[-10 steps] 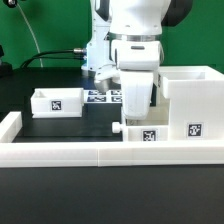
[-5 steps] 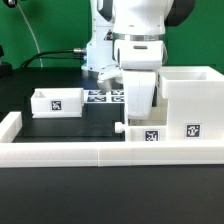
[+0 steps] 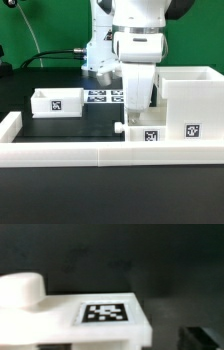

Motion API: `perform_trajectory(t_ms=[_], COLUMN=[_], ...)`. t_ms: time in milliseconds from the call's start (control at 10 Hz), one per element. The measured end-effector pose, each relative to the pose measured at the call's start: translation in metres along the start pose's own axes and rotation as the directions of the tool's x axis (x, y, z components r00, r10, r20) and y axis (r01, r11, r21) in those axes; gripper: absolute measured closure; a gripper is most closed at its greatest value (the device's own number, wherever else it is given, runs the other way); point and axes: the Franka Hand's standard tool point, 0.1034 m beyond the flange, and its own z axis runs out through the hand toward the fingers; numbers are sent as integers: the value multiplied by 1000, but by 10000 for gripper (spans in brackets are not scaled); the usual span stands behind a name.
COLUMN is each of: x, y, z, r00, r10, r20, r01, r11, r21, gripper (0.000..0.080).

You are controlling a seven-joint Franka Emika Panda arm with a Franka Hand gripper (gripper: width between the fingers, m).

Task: Assemble drawer

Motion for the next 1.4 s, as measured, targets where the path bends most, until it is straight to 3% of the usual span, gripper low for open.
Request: perform_trajectory(t_ms=[300,600,1000,1100,1400], x=[-7,-31,-42,-56,-85], y=[5,11,10,10,11], z=[-25,-36,-29,-15,-1], r00=[1000,1000,999,998,990], r10=[8,-4,-35,-56,-75], r20=[10,15,7,-11,-120], r01=[-8,4,35,56,77], r11=[1000,1000,999,998,997], r21=[-4,-23,-13,6,11], gripper=[152,151,151,151,151])
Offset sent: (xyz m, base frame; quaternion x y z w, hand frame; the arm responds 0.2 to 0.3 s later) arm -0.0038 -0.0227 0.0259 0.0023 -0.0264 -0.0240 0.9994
